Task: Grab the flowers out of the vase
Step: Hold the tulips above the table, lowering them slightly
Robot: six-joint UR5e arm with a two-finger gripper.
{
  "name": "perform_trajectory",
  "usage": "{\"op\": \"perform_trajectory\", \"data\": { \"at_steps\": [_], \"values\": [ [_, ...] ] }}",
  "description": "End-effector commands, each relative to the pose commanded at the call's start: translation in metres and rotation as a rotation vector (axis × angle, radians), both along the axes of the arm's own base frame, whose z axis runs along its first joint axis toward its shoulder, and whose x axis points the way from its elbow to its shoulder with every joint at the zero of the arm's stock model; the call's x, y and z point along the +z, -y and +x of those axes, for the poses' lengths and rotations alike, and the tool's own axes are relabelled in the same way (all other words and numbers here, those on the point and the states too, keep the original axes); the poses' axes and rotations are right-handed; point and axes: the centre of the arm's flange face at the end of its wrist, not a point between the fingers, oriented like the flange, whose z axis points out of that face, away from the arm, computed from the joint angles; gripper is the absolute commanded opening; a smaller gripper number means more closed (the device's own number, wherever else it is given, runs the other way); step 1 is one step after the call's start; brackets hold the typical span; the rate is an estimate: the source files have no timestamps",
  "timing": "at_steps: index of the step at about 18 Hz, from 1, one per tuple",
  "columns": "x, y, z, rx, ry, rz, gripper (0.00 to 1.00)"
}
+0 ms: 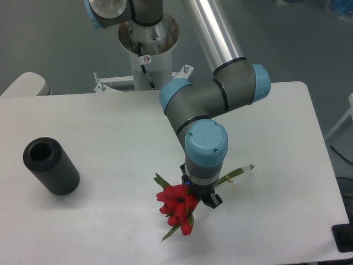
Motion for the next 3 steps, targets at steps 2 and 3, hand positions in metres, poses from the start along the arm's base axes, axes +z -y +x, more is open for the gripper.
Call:
{"op": "perform_trajectory", "data": {
  "at_steps": [2,3],
  "values": [
    [-0.0023,0.0006,0.0004,0.000,-0.001,-0.001,0.19],
    [-0.0030,0.0008,0.0007,0.000,0.000,-0.002,0.19]
  ]
}}
